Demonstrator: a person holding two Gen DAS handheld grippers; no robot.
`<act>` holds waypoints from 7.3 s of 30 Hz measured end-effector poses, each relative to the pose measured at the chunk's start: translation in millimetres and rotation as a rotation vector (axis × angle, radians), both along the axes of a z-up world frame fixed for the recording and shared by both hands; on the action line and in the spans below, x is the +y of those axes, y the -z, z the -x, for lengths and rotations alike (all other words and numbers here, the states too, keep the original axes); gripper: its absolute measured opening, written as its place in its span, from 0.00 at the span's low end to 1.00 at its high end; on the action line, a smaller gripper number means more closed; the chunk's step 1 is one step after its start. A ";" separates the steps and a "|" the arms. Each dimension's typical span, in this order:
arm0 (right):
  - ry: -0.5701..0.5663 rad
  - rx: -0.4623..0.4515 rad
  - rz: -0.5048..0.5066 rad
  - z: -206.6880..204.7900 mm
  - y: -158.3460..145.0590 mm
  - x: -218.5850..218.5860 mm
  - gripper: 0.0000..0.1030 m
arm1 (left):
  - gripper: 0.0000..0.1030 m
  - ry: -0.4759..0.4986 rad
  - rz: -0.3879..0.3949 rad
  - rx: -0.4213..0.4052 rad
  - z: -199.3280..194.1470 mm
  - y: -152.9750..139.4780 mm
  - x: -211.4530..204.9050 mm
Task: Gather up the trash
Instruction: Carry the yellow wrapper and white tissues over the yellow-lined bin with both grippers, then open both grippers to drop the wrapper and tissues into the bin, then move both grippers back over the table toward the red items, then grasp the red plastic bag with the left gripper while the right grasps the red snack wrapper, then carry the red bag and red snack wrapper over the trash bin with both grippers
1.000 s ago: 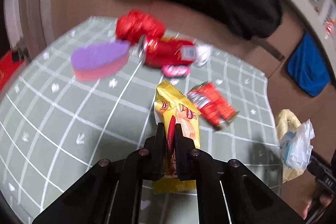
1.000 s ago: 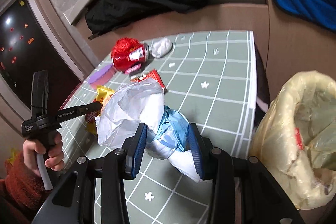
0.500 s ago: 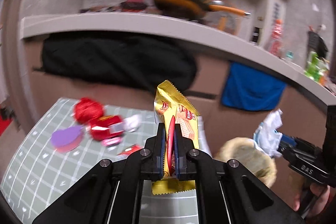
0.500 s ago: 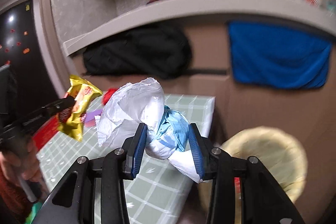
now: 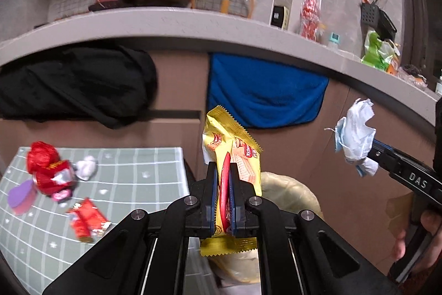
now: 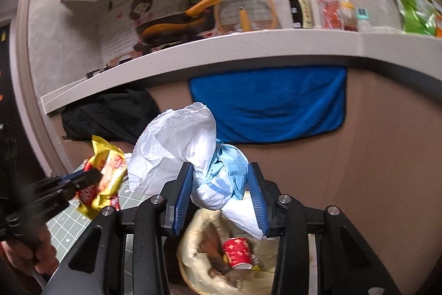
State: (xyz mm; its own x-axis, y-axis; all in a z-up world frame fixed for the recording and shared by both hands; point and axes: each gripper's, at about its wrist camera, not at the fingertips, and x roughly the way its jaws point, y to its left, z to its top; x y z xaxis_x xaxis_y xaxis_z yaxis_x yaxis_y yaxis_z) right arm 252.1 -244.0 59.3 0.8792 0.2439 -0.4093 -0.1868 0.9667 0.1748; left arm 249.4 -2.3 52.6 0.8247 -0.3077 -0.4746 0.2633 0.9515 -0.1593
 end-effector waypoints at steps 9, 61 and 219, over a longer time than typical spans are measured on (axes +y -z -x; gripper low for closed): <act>0.064 0.111 -0.026 -18.2 39.7 -34.6 0.36 | 0.07 0.038 0.007 0.137 -35.7 45.7 -34.4; 0.025 0.371 -0.020 -92.3 182.7 -40.0 0.37 | 0.07 0.155 -0.046 0.388 -98.2 143.1 -66.7; -0.493 0.095 0.112 -42.9 28.4 219.9 0.25 | 0.38 -0.276 0.014 -0.064 64.7 -3.8 196.0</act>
State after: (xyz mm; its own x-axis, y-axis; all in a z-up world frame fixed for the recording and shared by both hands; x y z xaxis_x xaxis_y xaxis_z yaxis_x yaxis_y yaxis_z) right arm 295.1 -24.2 31.0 0.6288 0.5701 -0.5287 -0.6131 0.7817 0.1138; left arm 184.7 193.7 56.4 0.9061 -0.0738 -0.4165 0.0049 0.9864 -0.1642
